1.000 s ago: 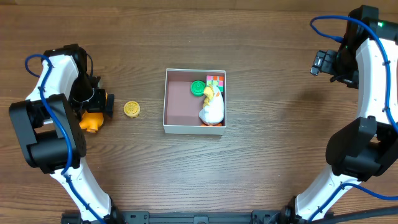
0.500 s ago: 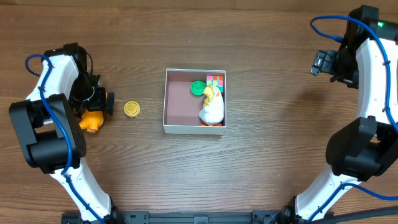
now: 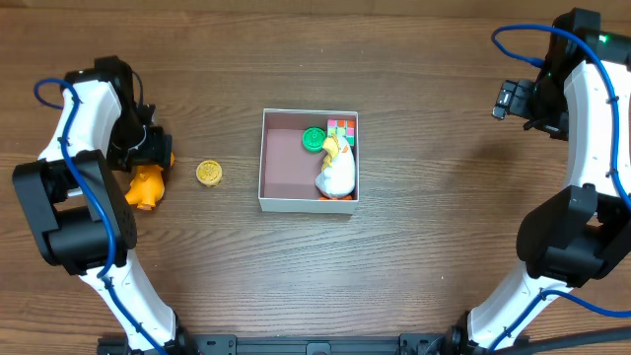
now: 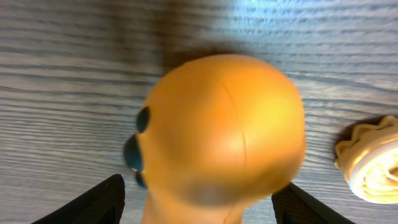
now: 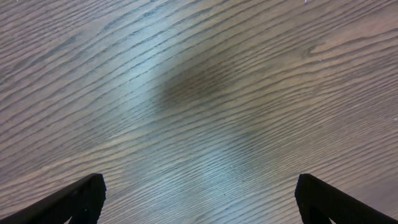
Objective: Pack container
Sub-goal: 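Lower the left gripper onto the orange dinosaur's head, then close the left gripper around the orange dinosaur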
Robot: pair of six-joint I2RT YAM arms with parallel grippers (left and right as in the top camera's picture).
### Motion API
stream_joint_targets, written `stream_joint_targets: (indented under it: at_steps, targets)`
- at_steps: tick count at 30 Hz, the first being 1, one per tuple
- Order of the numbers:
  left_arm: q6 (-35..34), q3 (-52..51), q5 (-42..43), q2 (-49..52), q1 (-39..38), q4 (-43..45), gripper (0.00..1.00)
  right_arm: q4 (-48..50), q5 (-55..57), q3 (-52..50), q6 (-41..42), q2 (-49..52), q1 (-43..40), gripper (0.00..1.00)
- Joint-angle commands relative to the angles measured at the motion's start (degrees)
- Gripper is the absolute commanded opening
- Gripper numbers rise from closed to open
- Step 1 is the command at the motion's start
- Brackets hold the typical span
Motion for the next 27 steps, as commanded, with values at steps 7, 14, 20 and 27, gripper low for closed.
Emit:
stream_joint_targets:
  at_steps: [7,14,20,27]
  targets:
    - [0.7,4.9,0.5,0.5,0.1,-4.2,0.69,0.2,0.0,0.0,0.2,0.1,0.2,1.0]
    - [0.7,4.4,0.9,0.5,0.1,-5.6,0.74,0.2,0.0,0.0,0.2,0.1,0.2,1.0]
    - [1.4,3.8,0.9,0.5,0.1,-5.6,0.75,0.2,0.0,0.0,0.2,0.1,0.2,1.0]
    - [2.2,2.4,0.9,0.5,0.1,-3.6,0.79,0.2,0.0,0.0,0.2,0.1,0.2,1.0]
